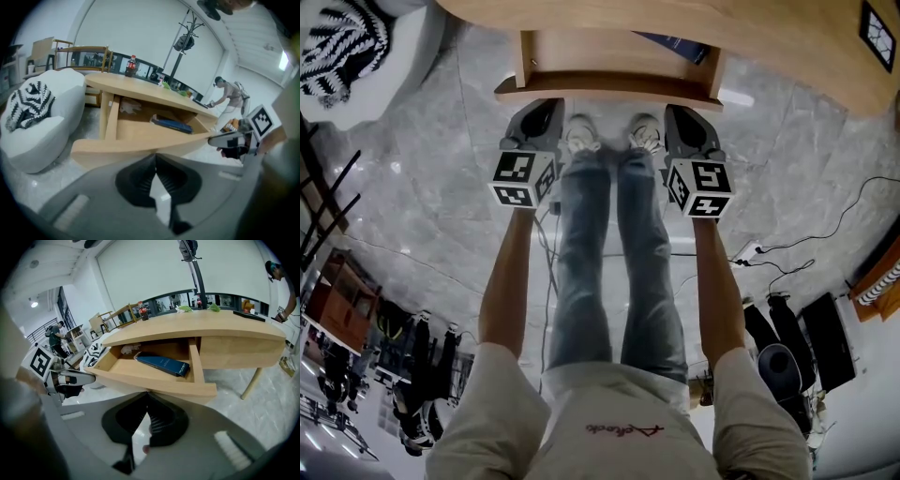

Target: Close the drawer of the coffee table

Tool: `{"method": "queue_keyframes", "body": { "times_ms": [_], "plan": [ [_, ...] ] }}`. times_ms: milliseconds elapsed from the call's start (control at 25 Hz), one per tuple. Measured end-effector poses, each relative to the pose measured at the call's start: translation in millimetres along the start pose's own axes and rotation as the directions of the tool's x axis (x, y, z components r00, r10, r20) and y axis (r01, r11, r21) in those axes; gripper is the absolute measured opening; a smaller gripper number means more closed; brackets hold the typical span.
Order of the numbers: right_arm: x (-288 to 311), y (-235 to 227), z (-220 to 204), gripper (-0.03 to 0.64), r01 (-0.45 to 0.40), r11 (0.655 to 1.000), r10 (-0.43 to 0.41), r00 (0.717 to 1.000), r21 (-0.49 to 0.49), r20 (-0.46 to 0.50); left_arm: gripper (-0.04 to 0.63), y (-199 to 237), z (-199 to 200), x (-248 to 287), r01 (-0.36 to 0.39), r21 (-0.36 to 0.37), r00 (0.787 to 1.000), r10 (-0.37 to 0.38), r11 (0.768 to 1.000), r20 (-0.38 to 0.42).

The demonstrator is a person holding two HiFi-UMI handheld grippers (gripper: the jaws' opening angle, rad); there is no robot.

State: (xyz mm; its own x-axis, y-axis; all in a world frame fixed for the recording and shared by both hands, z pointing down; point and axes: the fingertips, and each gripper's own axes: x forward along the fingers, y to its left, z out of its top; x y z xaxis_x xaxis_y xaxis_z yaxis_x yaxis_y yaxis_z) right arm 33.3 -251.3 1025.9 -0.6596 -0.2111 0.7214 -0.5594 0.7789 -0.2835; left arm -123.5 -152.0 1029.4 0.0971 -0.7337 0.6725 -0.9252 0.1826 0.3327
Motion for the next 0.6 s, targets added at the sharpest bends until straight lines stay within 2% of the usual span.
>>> {"method": "queue_keyframes", "body": {
  "times_ms": [120,280,600],
  "plan": [
    [-4,4,4,0.006,-0.005,1.000,0.005,1.000,0.000,0.007,-0.002,-1,2,-2,0.000,-0.004,1.000,0.000,1.000,-0.006],
    [-7,4,17,0.006,-0.010,1.000,0.010,0.999,0.009,0.036,-0.002,-3,16,-7,0.001,0.000,1.000,-0.001,1.000,0.028],
    [-7,1,22,0.006,-0.006,1.000,0.005,0.999,0.015,0.033,-0.002,-3,21,-6,0.009,0.010,1.000,-0.009,1.000,0.027]
  ]
}}
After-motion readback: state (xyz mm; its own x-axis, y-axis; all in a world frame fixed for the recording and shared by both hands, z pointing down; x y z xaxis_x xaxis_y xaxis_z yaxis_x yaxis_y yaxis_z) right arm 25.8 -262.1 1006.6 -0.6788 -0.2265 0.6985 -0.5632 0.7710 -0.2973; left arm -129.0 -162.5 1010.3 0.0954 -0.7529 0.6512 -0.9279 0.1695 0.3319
